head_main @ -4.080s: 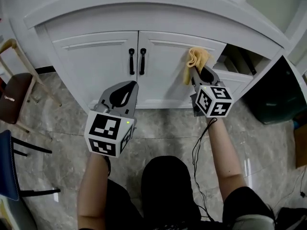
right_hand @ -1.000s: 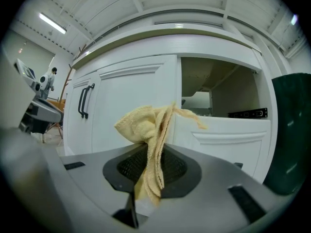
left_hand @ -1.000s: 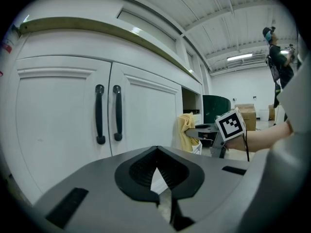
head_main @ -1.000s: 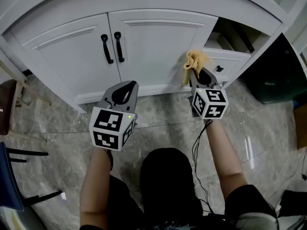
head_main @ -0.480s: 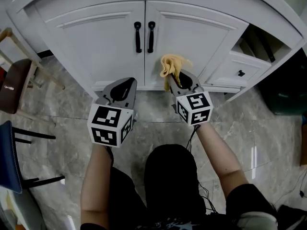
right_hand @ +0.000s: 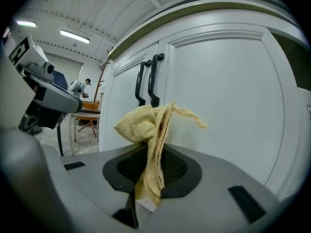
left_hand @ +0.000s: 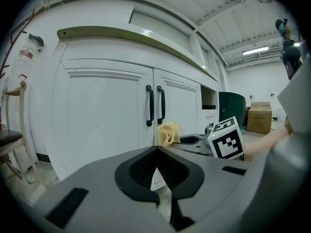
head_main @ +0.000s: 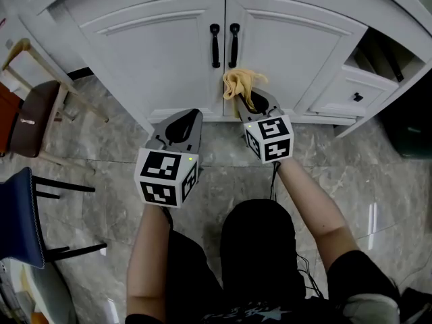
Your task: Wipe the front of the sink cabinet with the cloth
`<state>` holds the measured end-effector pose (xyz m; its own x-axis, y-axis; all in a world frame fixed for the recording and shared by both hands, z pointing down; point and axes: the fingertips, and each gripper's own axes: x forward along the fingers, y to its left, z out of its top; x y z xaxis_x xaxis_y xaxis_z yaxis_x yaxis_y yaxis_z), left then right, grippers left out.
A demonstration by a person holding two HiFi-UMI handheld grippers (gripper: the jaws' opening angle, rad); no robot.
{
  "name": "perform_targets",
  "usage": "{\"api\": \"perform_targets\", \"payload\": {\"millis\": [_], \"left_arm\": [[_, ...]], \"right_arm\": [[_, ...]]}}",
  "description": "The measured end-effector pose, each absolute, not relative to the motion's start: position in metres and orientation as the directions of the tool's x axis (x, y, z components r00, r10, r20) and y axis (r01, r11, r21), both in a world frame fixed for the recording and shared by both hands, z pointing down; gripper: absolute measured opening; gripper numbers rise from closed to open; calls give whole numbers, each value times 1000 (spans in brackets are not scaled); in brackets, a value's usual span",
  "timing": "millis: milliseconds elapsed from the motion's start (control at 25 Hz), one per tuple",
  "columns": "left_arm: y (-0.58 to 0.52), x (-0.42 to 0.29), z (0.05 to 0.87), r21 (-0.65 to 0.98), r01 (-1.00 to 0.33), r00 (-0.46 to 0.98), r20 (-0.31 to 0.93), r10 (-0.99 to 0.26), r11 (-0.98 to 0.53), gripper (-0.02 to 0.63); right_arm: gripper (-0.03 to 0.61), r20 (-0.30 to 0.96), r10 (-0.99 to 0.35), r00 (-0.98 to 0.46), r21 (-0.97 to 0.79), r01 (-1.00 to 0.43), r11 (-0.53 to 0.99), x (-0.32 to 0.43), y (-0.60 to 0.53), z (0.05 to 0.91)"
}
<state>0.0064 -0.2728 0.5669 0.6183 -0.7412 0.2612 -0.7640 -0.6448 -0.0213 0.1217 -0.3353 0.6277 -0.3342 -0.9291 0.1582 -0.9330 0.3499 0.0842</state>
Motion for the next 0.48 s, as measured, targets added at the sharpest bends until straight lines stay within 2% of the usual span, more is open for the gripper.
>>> {"api": "perform_targets", "payload": {"millis": [480], "left_arm": [[-272,53,572,-20,-715,671,260,-694,-699,15]], "right_arm": [[83,168,-967,-191,47,-978,201,212,-322,642]]}}
